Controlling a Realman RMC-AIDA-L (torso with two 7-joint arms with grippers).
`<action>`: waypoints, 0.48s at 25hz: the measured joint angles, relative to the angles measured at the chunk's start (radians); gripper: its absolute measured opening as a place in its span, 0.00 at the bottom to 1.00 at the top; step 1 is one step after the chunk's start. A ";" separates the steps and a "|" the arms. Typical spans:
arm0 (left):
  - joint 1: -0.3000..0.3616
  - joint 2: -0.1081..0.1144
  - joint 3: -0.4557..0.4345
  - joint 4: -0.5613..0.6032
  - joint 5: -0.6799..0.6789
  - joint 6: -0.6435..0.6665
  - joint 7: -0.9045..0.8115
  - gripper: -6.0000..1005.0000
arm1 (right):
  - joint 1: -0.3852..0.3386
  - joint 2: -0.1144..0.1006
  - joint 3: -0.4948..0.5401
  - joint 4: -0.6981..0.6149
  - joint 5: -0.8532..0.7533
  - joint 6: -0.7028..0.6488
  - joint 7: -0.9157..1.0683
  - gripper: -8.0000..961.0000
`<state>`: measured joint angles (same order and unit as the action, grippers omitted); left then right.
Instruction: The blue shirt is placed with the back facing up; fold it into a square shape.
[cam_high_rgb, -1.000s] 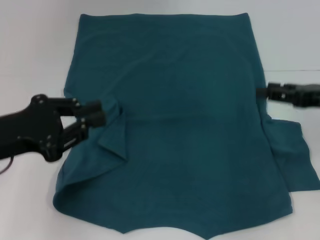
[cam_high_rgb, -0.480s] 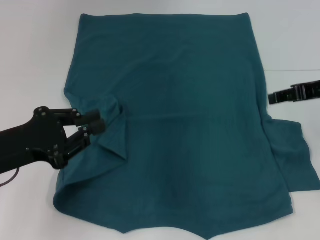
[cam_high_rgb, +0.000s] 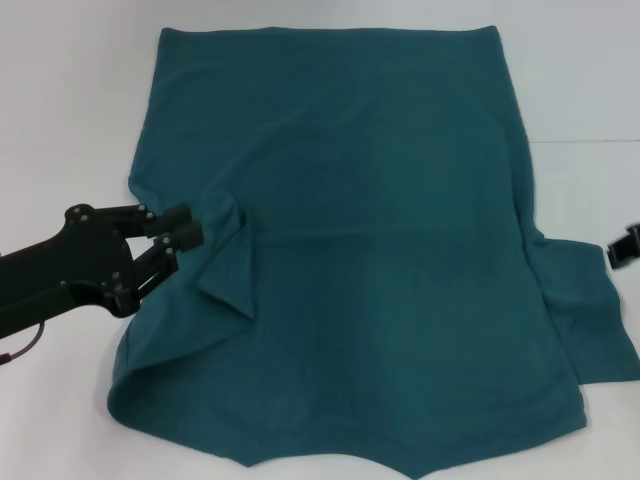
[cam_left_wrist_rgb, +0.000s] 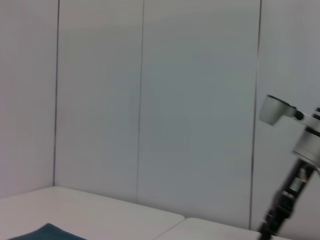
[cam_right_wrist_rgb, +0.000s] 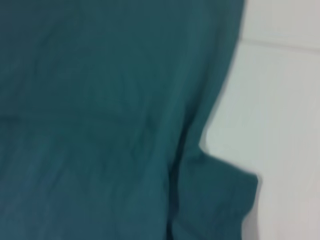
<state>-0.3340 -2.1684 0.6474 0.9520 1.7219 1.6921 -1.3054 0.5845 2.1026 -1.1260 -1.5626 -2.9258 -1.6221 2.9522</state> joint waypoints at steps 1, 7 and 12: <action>-0.002 0.000 -0.002 -0.007 -0.003 -0.005 0.010 0.19 | -0.013 0.000 0.000 -0.001 -0.001 -0.001 0.004 0.58; -0.016 0.000 -0.001 -0.066 -0.019 -0.044 0.049 0.19 | -0.102 0.001 -0.007 0.006 0.006 0.086 0.000 0.54; -0.024 -0.001 -0.001 -0.075 -0.033 -0.052 0.052 0.19 | -0.153 -0.004 0.007 0.057 0.104 0.208 -0.051 0.54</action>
<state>-0.3578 -2.1690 0.6459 0.8767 1.6886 1.6403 -1.2531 0.4319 2.0990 -1.1185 -1.5053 -2.8218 -1.4141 2.9007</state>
